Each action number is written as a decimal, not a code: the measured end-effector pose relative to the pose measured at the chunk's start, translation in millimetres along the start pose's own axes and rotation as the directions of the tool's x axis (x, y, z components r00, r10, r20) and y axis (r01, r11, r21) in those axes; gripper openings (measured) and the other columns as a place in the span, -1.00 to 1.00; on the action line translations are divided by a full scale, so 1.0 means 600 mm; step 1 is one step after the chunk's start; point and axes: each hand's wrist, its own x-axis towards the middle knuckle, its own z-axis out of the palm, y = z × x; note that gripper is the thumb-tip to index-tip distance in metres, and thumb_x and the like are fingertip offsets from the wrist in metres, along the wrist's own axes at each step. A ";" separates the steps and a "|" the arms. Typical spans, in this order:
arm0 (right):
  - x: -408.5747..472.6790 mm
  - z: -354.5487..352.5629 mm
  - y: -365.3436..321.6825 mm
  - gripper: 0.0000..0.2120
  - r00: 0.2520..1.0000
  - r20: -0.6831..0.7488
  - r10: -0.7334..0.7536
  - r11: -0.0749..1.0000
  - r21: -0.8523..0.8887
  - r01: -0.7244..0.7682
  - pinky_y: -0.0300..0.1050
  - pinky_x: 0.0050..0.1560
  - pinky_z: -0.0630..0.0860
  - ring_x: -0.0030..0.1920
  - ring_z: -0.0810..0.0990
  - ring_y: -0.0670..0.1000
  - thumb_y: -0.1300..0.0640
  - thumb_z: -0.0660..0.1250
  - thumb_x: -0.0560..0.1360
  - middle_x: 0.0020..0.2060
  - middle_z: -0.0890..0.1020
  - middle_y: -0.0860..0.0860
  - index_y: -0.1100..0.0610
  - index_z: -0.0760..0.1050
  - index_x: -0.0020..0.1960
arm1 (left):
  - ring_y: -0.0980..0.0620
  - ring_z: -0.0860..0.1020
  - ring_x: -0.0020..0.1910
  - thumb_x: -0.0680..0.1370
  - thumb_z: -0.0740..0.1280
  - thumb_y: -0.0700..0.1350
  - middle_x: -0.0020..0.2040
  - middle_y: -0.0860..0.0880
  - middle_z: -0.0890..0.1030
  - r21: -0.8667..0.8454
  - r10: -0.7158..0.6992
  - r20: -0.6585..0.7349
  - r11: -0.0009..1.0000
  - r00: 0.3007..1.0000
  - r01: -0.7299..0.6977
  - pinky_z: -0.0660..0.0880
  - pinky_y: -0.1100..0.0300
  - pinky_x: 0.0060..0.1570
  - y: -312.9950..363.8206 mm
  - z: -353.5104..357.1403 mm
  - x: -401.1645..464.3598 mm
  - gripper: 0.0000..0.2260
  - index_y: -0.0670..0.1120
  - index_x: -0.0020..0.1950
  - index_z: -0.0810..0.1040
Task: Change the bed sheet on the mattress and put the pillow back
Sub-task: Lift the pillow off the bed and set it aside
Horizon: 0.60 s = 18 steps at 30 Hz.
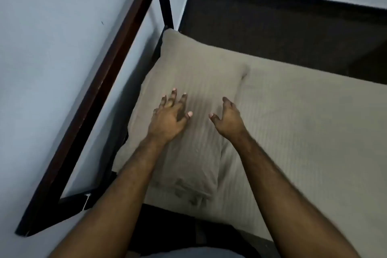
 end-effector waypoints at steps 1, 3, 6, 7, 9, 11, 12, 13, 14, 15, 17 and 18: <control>0.014 0.019 0.006 -0.22 0.999 -0.020 0.050 0.998 0.031 -0.050 0.13 0.49 0.26 0.51 0.27 0.28 -0.02 0.36 0.58 0.53 0.27 0.26 0.29 0.07 0.60 | -0.13 -0.14 0.64 0.62 0.20 0.30 0.68 0.02 -0.16 0.002 -0.021 0.033 1.000 0.999 0.021 0.05 -0.30 0.54 -0.012 0.019 0.018 -0.34 0.20 0.65 0.04; 0.053 0.065 0.029 -0.13 0.977 -0.034 0.212 0.967 0.153 -0.204 0.16 0.46 0.32 0.47 0.33 0.30 -0.13 0.39 0.52 0.49 0.34 0.27 0.29 0.08 0.59 | -0.18 -0.25 0.62 0.51 0.27 0.41 0.66 0.03 -0.28 -0.017 -0.186 0.115 0.982 0.976 0.189 -0.03 -0.39 0.51 -0.041 0.062 0.056 -0.19 0.23 0.65 -0.01; 0.102 0.140 0.075 0.08 0.930 -0.029 0.367 0.885 0.320 -0.339 0.23 0.42 0.37 0.45 0.37 0.30 -0.43 0.36 0.34 0.48 0.36 0.24 0.23 0.11 0.58 | -0.24 -0.35 0.59 0.29 0.31 0.57 0.60 0.08 -0.44 0.077 -0.327 0.165 0.945 0.930 0.319 -0.12 -0.50 0.43 -0.096 0.132 0.083 0.08 0.31 0.60 -0.25; 0.114 0.160 0.083 0.11 0.930 -0.012 0.368 0.881 0.325 -0.345 0.24 0.47 0.30 0.50 0.29 0.31 -0.41 0.40 0.35 0.54 0.27 0.22 0.18 0.03 0.62 | -0.24 -0.36 0.59 0.24 0.30 0.60 0.58 0.10 -0.47 0.120 -0.338 0.174 0.939 0.925 0.321 -0.13 -0.52 0.40 -0.120 0.150 0.090 0.13 0.34 0.58 -0.31; 0.130 0.190 0.089 0.10 0.939 0.031 0.342 0.878 0.345 -0.331 0.27 0.55 0.10 0.58 0.11 0.31 -0.31 0.47 0.41 0.61 0.09 0.19 0.06 -0.11 0.65 | -0.22 -0.35 0.60 0.18 0.30 0.63 0.56 0.14 -0.49 0.134 -0.354 0.187 0.933 0.916 0.333 -0.12 -0.55 0.39 -0.164 0.166 0.111 0.16 0.38 0.54 -0.36; 0.144 0.223 0.098 0.11 0.937 0.057 0.345 0.857 0.387 -0.339 0.29 0.57 -0.04 0.60 -0.04 0.31 -0.30 0.49 0.40 0.62 -0.02 0.22 -0.07 -0.18 0.65 | -0.20 -0.33 0.60 0.14 0.30 0.64 0.56 0.16 -0.49 0.132 -0.367 0.218 0.929 0.904 0.345 -0.12 -0.55 0.39 -0.196 0.176 0.130 0.17 0.41 0.52 -0.36; 0.150 0.239 0.103 0.14 0.929 0.067 0.363 0.841 0.406 -0.358 0.30 0.57 -0.05 0.60 -0.07 0.32 -0.31 0.50 0.38 0.62 -0.05 0.26 -0.10 -0.20 0.64 | -0.20 -0.33 0.60 0.12 0.29 0.64 0.56 0.17 -0.49 0.139 -0.372 0.229 0.927 0.899 0.349 -0.11 -0.56 0.39 -0.207 0.184 0.139 0.18 0.42 0.51 -0.36; 0.158 0.254 0.109 0.19 0.912 0.084 0.402 0.811 0.430 -0.397 0.29 0.57 0.00 0.60 -0.08 0.33 -0.32 0.53 0.34 0.61 -0.07 0.29 -0.12 -0.22 0.64 | -0.19 -0.34 0.60 0.11 0.28 0.65 0.56 0.17 -0.49 0.149 -0.379 0.237 0.924 0.895 0.352 -0.11 -0.56 0.39 -0.215 0.193 0.149 0.18 0.43 0.51 -0.37; 0.167 0.268 0.116 0.27 0.882 0.108 0.458 0.760 0.467 -0.452 0.29 0.56 0.07 0.60 -0.06 0.33 -0.35 0.56 0.27 0.60 -0.07 0.29 -0.12 -0.25 0.63 | -0.19 -0.34 0.60 0.10 0.28 0.65 0.55 0.17 -0.50 0.158 -0.383 0.242 0.922 0.891 0.354 -0.12 -0.56 0.39 -0.220 0.202 0.157 0.19 0.43 0.51 -0.38; 0.176 0.279 0.124 0.37 0.852 0.126 0.508 0.707 0.505 -0.496 0.28 0.55 0.15 0.60 0.00 0.30 -0.40 0.59 0.16 0.61 -0.04 0.27 -0.14 -0.27 0.62 | -0.20 -0.36 0.59 0.11 0.28 0.66 0.54 0.16 -0.52 0.165 -0.383 0.250 0.922 0.889 0.351 -0.13 -0.56 0.39 -0.223 0.213 0.164 0.19 0.42 0.51 -0.39; 0.197 0.296 0.143 0.51 0.832 0.092 0.547 0.661 0.562 -0.496 0.19 0.51 0.28 0.58 0.17 0.17 -0.54 0.56 -0.09 0.60 0.13 0.12 -0.15 -0.21 0.61 | -0.21 -0.39 0.58 0.13 0.28 0.66 0.53 0.15 -0.55 0.175 -0.385 0.268 0.921 0.883 0.348 -0.16 -0.56 0.38 -0.225 0.226 0.175 0.19 0.41 0.51 -0.41; 0.209 0.305 0.156 0.54 0.834 0.083 0.546 0.664 0.564 -0.491 0.15 0.50 0.33 0.56 0.24 0.12 -0.57 0.54 -0.15 0.58 0.21 0.07 -0.14 -0.18 0.60 | -0.22 -0.39 0.58 0.13 0.27 0.67 0.52 0.14 -0.55 0.175 -0.386 0.274 0.921 0.881 0.349 -0.18 -0.56 0.38 -0.226 0.231 0.181 0.19 0.40 0.51 -0.41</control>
